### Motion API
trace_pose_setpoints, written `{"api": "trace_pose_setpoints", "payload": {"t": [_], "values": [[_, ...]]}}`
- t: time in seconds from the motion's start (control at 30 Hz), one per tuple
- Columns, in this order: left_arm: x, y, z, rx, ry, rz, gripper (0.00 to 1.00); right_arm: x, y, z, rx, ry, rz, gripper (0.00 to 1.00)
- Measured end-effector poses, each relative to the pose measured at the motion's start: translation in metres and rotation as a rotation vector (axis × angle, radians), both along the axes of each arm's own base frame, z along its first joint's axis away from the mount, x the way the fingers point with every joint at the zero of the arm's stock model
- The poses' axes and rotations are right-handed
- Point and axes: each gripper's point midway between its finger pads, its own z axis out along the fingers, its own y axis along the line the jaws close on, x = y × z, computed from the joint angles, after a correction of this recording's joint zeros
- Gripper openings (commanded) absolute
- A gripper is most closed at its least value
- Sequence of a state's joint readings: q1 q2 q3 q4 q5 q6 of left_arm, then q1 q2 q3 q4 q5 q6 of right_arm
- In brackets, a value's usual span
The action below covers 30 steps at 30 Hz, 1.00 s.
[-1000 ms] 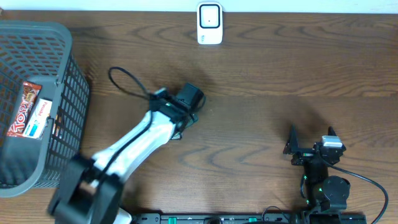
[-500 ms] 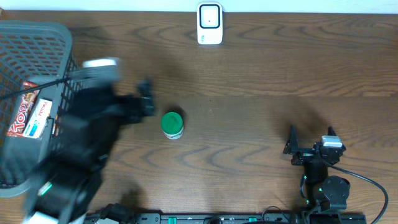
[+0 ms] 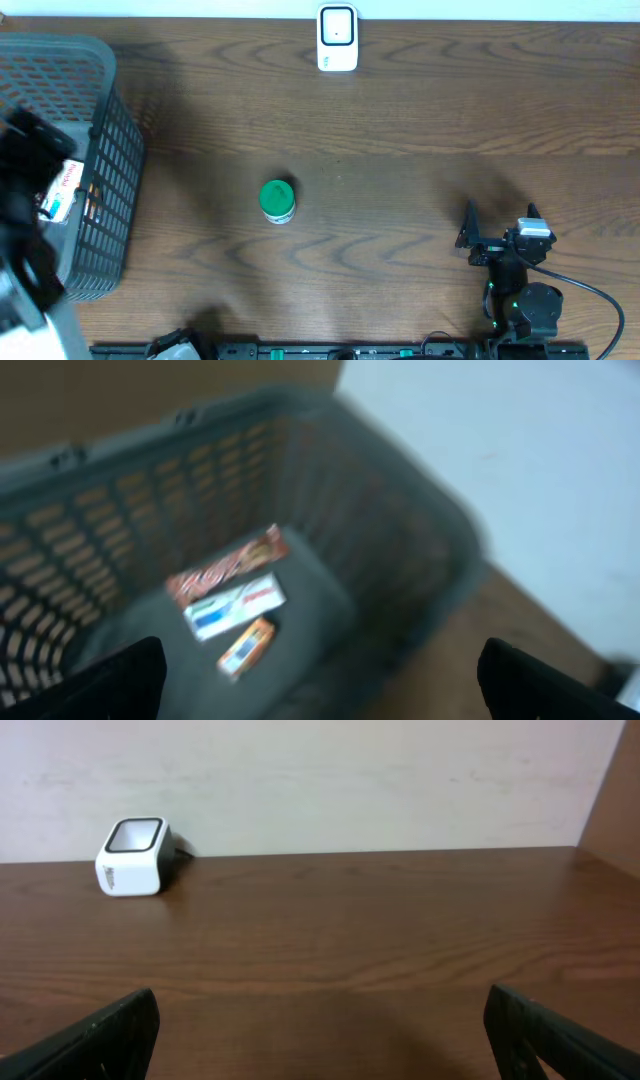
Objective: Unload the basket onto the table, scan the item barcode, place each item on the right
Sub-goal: 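Set the bottle upright on the table and release it, then reach the left gripper into the basket and grasp the orange box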
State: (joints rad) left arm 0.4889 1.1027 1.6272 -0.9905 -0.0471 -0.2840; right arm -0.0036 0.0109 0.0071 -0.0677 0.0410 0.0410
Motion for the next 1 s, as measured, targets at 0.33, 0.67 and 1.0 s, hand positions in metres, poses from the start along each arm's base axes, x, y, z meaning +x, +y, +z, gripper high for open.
{"api": "trace_pose_setpoints", "payload": {"t": [0.33, 0.67, 1.0], "values": [[0.030, 0.089, -0.104, -0.216, 0.256, 0.110, 0.98, 0.000, 0.000, 0.000, 0.000, 0.000, 0.000, 0.99], [0.052, 0.105, -0.208, -0.272, 0.561, -0.081, 0.98, 0.000, 0.000, 0.000, 0.000, 0.000, 0.000, 0.99], [0.067, 0.084, -0.286, -0.379, 0.719, -0.289, 0.98, 0.000, 0.000, 0.000, 0.000, 0.000, 0.000, 0.99]]}}
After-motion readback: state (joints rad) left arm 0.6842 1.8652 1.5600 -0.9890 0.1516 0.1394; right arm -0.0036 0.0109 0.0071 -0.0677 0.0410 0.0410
